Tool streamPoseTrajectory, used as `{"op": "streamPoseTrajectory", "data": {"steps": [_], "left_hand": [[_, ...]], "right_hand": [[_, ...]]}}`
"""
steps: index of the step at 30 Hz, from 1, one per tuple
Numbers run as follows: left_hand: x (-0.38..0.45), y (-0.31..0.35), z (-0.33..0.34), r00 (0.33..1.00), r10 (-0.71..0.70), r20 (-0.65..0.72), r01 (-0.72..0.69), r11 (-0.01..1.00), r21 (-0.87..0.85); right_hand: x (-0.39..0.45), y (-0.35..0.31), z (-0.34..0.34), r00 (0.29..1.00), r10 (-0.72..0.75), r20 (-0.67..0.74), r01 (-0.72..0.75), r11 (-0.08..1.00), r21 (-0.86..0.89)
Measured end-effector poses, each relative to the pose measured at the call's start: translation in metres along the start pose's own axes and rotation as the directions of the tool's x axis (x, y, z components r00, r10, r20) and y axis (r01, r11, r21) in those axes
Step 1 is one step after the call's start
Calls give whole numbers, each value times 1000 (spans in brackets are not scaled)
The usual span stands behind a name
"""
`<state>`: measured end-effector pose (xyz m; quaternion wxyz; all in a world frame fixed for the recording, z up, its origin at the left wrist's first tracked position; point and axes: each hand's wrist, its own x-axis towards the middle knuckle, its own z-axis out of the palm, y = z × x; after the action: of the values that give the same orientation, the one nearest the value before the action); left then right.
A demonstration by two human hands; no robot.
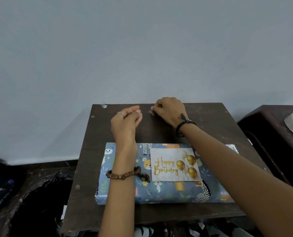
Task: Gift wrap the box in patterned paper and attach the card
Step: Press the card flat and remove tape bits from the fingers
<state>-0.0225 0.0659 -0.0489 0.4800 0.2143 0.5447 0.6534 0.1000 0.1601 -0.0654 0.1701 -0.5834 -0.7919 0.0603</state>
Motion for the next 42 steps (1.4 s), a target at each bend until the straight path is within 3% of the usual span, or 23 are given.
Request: {"op": "streamPoseTrajectory", "data": {"steps": [5, 10, 14, 16, 18, 20, 22, 25, 30, 32, 36, 42], "left_hand": [[1, -1, 1, 1000, -3, -6, 3, 1000, 12], [1, 0, -1, 1000, -8, 1, 8, 1000, 6], [-1, 1, 0, 1000, -8, -12, 8, 1000, -9], [-2, 2, 0, 1000, -10, -18, 9, 999, -33], [-3, 3, 1, 1000, -3, -27, 3, 1000, -13], [-3, 3, 2, 999, 3, -37, -2, 1000, 23], [-5, 4, 2, 1000, 2, -28, -2, 1000, -8], [-8, 8, 1, 999, -27, 34, 30, 994, -109], [-16, 10, -1, 979, -47, 197, 64, 994, -84], [-19, 9, 1, 967, -45, 250, 55, 998, -32], [-21, 8, 6, 947, -18, 320, 19, 1000, -2], [-24, 7, 17, 937, 20, 348, -38, 998, 47]], "right_hand": [[1, -1, -4, 987, -138, 82, 144, 986, -85], [-1, -2, -4, 940, -319, 121, 341, 897, -281], [0, -4, 0, 944, -305, 127, 330, 849, -414], [4, -1, 1, 986, -157, 60, 168, 941, -294], [6, 2, -5, 995, 77, 71, -82, 994, 76], [-1, -5, -19, 961, 193, 198, -270, 808, 524], [-17, -20, -40, 946, 135, 296, -318, 576, 753], [-48, -41, -61, 947, 99, 306, -320, 366, 874], [-90, -46, -61, 947, 279, 162, -227, 218, 949], [-95, -45, -57, 945, 307, 114, -196, 252, 948], [-96, -44, -47, 929, 354, -110, -106, 536, 838], [-93, -43, -45, 877, 407, -254, -40, 589, 808]]}}
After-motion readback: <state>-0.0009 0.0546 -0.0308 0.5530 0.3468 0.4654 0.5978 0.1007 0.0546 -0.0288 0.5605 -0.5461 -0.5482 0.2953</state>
